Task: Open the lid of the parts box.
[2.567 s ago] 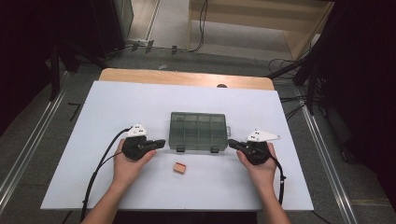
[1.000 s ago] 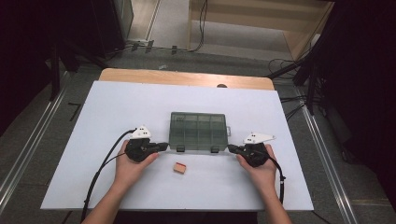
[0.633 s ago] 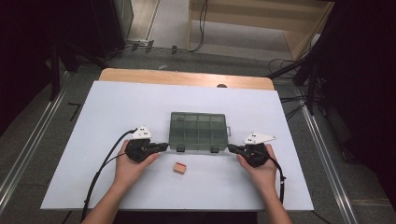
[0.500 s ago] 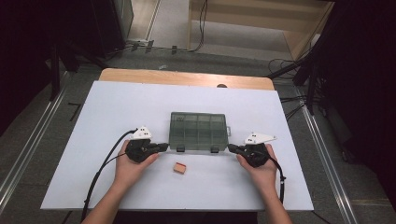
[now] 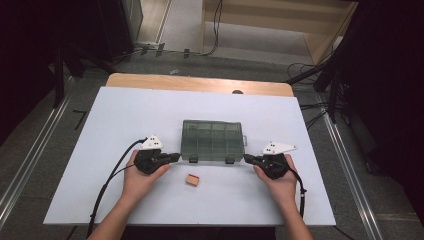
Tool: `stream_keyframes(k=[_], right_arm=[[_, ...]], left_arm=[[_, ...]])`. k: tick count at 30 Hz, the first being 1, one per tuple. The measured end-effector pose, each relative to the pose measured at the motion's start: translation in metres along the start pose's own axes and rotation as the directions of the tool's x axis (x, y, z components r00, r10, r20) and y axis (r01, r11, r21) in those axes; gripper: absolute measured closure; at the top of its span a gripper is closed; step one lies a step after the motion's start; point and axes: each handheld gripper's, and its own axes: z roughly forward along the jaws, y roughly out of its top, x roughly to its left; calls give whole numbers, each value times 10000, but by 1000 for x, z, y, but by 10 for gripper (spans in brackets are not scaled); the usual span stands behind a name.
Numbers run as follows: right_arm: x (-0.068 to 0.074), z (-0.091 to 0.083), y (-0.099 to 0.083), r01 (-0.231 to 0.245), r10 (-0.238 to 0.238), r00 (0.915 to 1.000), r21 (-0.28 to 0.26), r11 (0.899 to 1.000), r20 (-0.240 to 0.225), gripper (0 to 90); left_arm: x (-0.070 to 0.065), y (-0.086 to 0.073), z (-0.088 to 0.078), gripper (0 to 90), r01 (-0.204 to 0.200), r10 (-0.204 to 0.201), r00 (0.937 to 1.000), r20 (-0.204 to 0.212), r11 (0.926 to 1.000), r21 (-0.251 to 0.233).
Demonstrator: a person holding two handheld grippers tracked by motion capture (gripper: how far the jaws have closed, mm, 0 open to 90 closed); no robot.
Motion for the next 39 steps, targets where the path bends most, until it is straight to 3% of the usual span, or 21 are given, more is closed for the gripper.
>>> stream_keyframes(k=[11,28,29,33,36,39], right_arm=[[1,-4,2,-35,35,10000,-338,9994,3,886],[4,-14,9,-266,258,9996,-1182,9926,-84,883],[3,-17,11,-372,350,9992,-1264,9913,-190,825],[3,-21,13,-428,378,9986,-1441,9886,-368,738],[4,-23,16,-288,295,9996,-1700,9850,13,485],[4,-28,20,-455,481,9988,-2140,9758,67,217]], left_arm=[[-6,3,-3,900,-344,339,9994,-95,9976,-607],[-7,20,-9,900,-187,180,9998,-53,9853,-1697],[-6,21,-10,900,-192,184,9998,-60,9846,-1736],[-5,26,-13,900,-124,134,9999,45,9832,-1822],[-2,28,-11,900,-114,118,9999,10,9846,-1744],[-1,31,-11,900,-94,96,10000,2,9845,-1749]])
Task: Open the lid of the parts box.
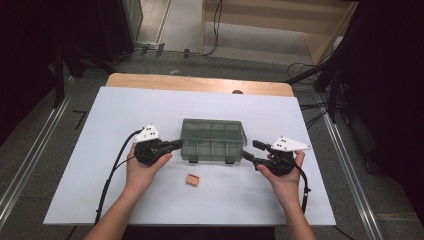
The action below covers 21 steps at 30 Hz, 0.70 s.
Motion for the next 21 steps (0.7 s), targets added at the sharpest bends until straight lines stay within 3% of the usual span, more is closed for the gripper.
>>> stream_keyframes(k=[1,2,3,7,15,18,21], right_arm=[[0,-1,2,-46,47,10000,-90,9999,47,122],[0,-2,4,-40,39,10000,-166,9999,-35,89],[-1,-5,7,-37,39,10000,-422,9991,52,85],[-2,-5,11,-175,178,9998,-480,9987,47,10],[-7,-2,19,-405,430,9985,-701,9967,352,9],[-10,-1,24,-425,475,9967,-741,9963,660,6],[-15,1,27,-620,668,9960,-791,9949,595,0]], left_arm=[[0,1,0,900,41,-41,10000,-10,10000,-55],[1,2,0,900,43,-43,10000,9,9999,-93],[1,4,0,900,67,-67,10000,3,9999,-149],[2,8,2,900,150,-152,9998,-108,9997,-190],[5,22,5,900,165,-183,9992,-342,9985,-514],[7,28,5,900,205,-232,9989,-414,9977,-645],[9,32,7,900,246,-275,9988,-398,9972,-705]])
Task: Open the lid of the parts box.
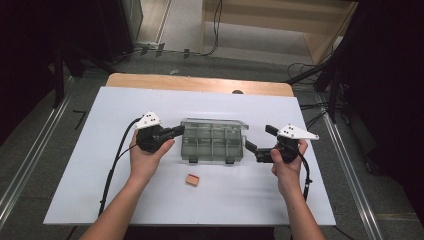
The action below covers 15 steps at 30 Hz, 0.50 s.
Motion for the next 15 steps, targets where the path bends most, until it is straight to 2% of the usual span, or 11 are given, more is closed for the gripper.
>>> stream_keyframes(k=[5,6,15], right_arm=[[-2,9,1,10,-13,9997,159,9999,225,0],[-3,11,2,-104,100,9996,171,9998,245,0],[-8,14,9,-303,304,9995,-99,9995,128,0]], left_arm=[[3,5,4,900,89,-89,10000,-9,9999,-88],[4,6,4,900,76,-76,10000,-25,9999,-112],[9,17,7,900,229,-233,9997,-119,9991,-344]])
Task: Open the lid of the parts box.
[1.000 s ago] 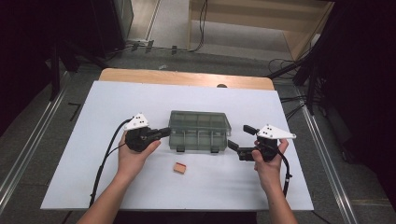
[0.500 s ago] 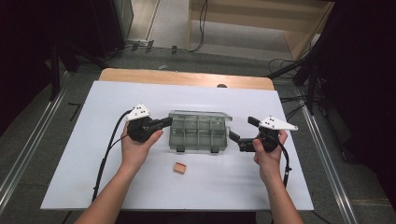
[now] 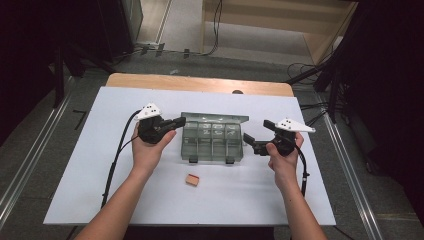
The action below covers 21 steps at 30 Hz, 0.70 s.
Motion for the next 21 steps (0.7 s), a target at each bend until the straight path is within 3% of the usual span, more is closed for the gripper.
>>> stream_keyframes(k=[6,9,14,15,16,17,18,19,21], right_arm=[[-1,1,8,2,-1,10000,-159,9999,29,0],[-2,1,13,-326,312,9985,-308,9990,-443,0],[0,4,19,-280,284,9995,-328,9991,108,135],[0,7,21,-312,325,9988,-348,9989,370,219],[0,7,21,-312,325,9988,-348,9989,370,219],[1,10,23,-351,374,9966,-312,9989,740,281],[1,10,23,-351,374,9966,-312,9989,740,281],[2,12,24,-303,330,9957,-316,9990,868,351],[2,15,26,-213,242,9953,-323,9993,934,395]], left_arm=[[3,8,4,900,-23,22,10000,-53,10000,-87],[4,12,6,900,-36,34,9999,-94,9999,-156],[6,18,11,900,136,-139,9999,-78,9995,-301],[7,19,11,900,162,-165,9998,-87,9993,-338],[7,20,12,900,178,-183,9998,-122,9991,-389],[8,21,12,900,228,-233,9996,-129,9988,-423],[9,22,12,900,251,-258,9995,-157,9987,-452],[10,23,12,900,265,-274,9995,-165,9984,-493],[11,25,12,900,310,-322,9993,-208,9979,-566]])
